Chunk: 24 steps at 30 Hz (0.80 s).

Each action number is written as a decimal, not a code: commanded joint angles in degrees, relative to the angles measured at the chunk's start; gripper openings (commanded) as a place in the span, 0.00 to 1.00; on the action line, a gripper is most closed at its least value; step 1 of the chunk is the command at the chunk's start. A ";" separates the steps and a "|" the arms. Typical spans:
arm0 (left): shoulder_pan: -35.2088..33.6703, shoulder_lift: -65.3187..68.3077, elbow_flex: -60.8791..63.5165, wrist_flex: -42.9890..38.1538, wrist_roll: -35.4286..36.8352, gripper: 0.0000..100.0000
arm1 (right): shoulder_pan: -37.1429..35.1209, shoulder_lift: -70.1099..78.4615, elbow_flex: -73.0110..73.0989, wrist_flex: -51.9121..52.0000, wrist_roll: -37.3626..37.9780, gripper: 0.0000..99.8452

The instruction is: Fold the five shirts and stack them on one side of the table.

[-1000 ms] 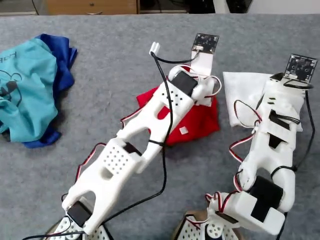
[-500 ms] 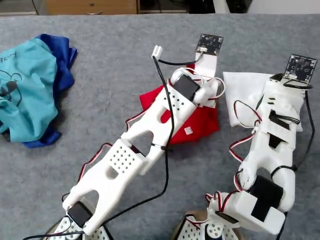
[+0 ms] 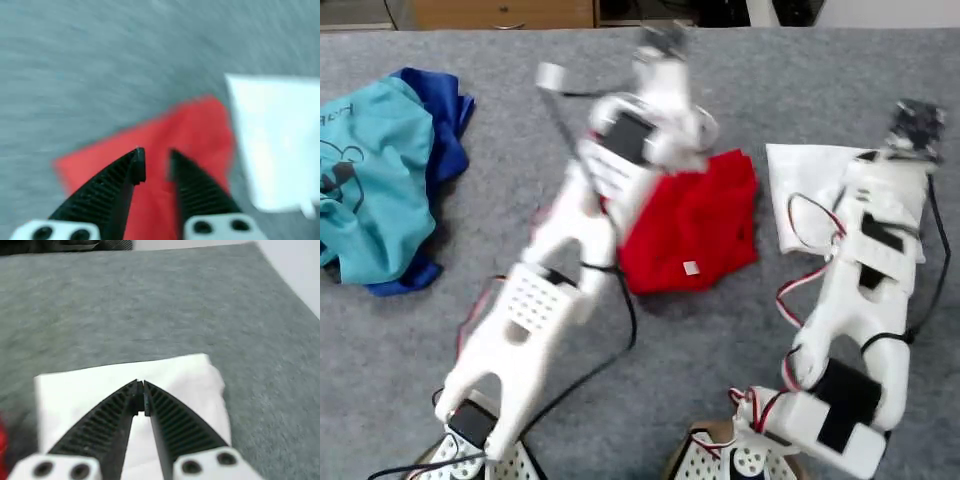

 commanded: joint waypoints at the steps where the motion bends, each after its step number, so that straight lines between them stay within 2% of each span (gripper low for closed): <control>1: -8.62 -2.33 1.58 3.08 0.35 0.02 | -11.91 -5.32 -10.77 18.46 9.93 0.00; 5: -14.24 2.15 6.24 3.60 0.09 0.02 | -24.22 -0.48 -22.29 32.88 16.97 0.00; 10: -18.64 6.81 8.53 3.78 -1.32 0.02 | -32.13 15.87 -38.64 48.70 17.93 0.00; 13: -19.43 7.87 12.31 3.87 -3.25 0.02 | -33.71 27.30 -50.77 57.85 17.49 0.00; 19: -19.34 6.46 27.96 3.78 -4.84 0.02 | -33.54 43.82 -75.21 77.10 18.81 0.00; 24: -18.11 1.36 28.13 2.81 -6.42 0.02 | -33.63 51.82 -89.19 90.11 23.38 0.00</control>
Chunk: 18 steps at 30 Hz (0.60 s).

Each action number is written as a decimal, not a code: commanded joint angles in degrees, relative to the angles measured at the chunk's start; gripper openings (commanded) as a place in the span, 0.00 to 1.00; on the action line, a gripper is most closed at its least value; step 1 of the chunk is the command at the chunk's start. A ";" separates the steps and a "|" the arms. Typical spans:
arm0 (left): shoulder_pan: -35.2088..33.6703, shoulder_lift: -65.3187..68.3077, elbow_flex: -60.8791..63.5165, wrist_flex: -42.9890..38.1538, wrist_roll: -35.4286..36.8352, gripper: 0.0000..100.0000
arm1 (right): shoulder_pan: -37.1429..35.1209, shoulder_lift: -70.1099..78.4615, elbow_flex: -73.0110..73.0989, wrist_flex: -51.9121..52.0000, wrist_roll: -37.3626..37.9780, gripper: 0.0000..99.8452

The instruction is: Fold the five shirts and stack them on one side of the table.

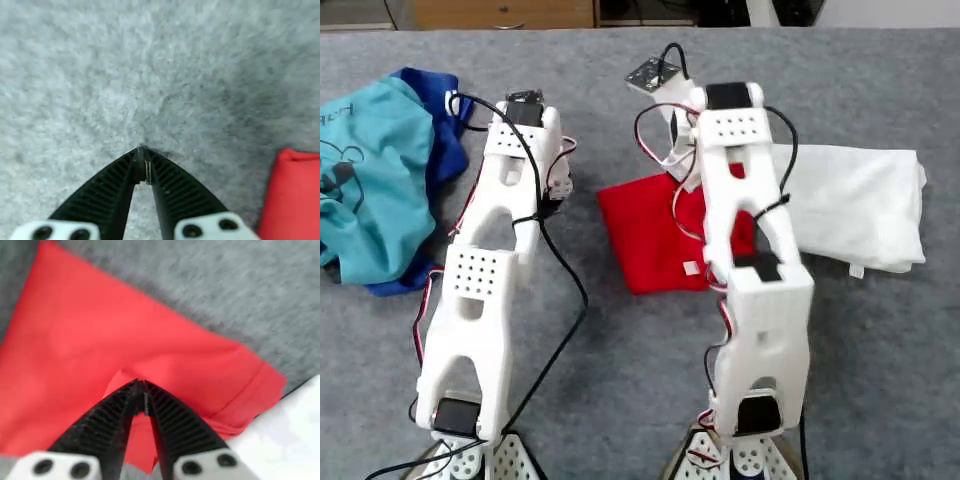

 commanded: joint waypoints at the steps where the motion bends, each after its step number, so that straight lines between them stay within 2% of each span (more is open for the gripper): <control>1: 1.85 -5.76 0.35 -0.09 -1.93 0.02 | -1.01 2.95 -10.77 7.12 2.37 0.00; 6: 6.68 -6.37 3.25 0.62 -1.93 0.02 | -2.42 5.41 -11.82 7.12 2.81 0.00; 8: 6.24 -6.46 3.43 0.62 -2.11 0.02 | -2.42 6.29 -12.09 7.12 2.81 0.00; 11: 5.01 -7.43 2.46 0.62 -7.91 0.02 | -2.51 7.78 -11.91 7.12 2.90 0.00; 18: 3.08 -9.80 5.01 -0.18 -7.65 0.02 | -4.79 11.65 -12.53 6.15 2.81 0.00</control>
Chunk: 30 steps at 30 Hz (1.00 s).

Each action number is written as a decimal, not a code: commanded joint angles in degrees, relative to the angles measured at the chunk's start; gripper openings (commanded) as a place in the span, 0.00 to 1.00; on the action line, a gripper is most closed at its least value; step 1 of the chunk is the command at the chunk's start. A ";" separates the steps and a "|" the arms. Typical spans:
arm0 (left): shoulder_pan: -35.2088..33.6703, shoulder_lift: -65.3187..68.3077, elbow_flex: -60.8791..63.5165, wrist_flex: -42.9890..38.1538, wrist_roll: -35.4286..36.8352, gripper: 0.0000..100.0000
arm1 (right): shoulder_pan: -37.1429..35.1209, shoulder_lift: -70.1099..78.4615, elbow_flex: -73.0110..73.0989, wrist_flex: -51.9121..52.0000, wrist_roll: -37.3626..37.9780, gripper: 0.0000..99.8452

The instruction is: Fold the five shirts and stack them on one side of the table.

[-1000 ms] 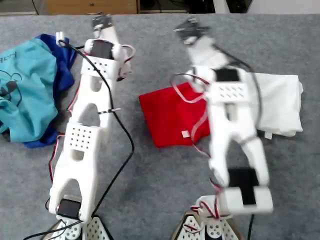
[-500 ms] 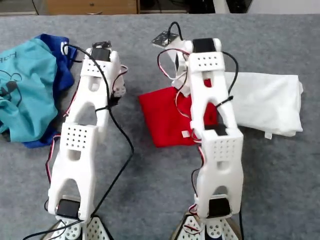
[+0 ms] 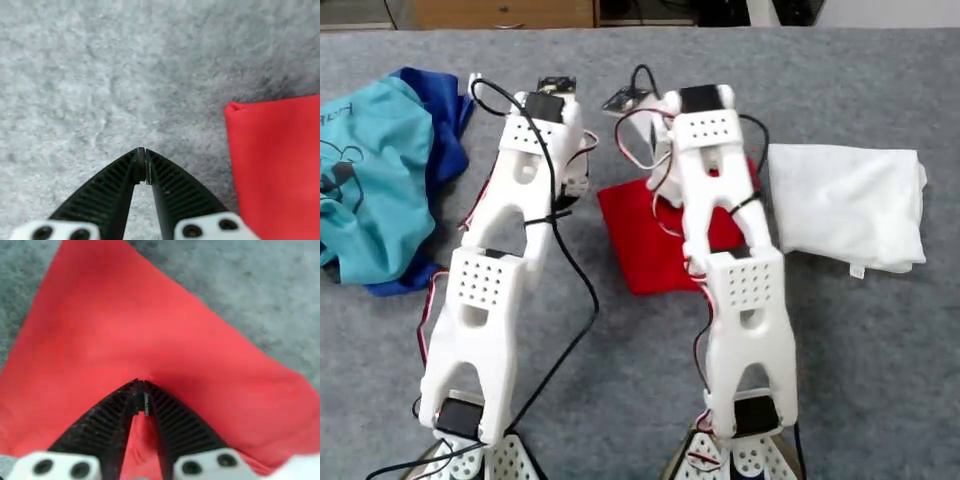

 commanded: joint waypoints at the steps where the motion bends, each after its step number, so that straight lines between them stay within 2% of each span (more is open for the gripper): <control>1: -1.76 -3.65 0.62 -0.88 -0.44 0.02 | -1.01 0.31 -3.03 0.09 0.44 0.00; 6: -4.13 -3.65 2.11 -3.78 -0.44 0.02 | -0.22 0.66 -2.95 0.35 0.53 0.00; 14: -4.75 -3.65 2.90 -4.40 -0.53 0.02 | 5.93 -1.01 -0.84 1.32 0.44 0.00; 22: -4.84 -3.65 2.90 -4.40 -0.53 0.02 | 12.88 -16.48 20.35 1.14 3.60 0.00; 30: -4.75 -3.65 2.90 -4.40 -0.53 0.02 | 23.08 -32.31 36.62 0.97 10.11 0.00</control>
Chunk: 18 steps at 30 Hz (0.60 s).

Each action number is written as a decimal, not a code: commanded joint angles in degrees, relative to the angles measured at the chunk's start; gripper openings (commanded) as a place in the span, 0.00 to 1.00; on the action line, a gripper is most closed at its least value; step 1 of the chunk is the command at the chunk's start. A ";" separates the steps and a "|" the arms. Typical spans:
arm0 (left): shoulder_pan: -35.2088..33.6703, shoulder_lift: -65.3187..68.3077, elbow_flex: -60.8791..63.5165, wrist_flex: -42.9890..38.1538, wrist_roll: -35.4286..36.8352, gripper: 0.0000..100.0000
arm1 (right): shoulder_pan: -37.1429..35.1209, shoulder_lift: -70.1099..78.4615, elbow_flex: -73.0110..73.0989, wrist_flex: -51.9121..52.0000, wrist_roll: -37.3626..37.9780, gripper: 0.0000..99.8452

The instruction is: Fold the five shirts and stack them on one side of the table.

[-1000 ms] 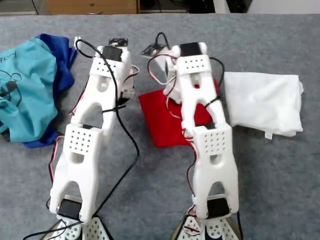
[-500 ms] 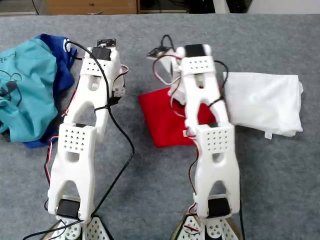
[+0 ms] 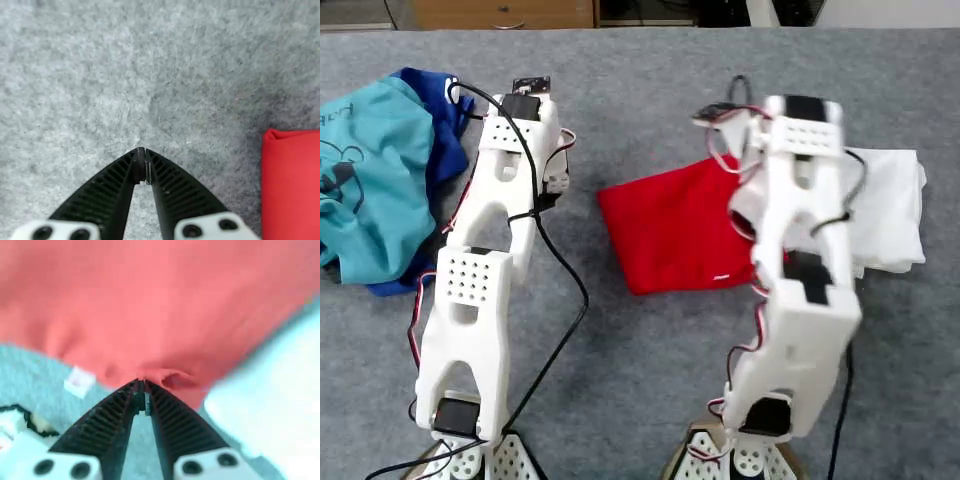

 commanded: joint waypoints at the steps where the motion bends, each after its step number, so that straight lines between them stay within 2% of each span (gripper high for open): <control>1: -0.35 -3.65 -0.18 -0.53 -0.35 0.02 | 4.70 -7.69 5.76 0.70 2.73 0.00; 11: 0.97 -4.18 -0.70 -0.53 -1.85 0.02 | 14.81 -13.67 18.86 -11.16 3.34 0.00; 15: 2.37 -4.35 -1.49 0.26 -1.58 0.02 | 14.90 -20.35 18.59 -10.64 3.34 0.00; 18: 6.68 -5.76 -7.65 4.92 -1.76 0.02 | 12.97 -24.57 18.86 -10.46 3.08 0.00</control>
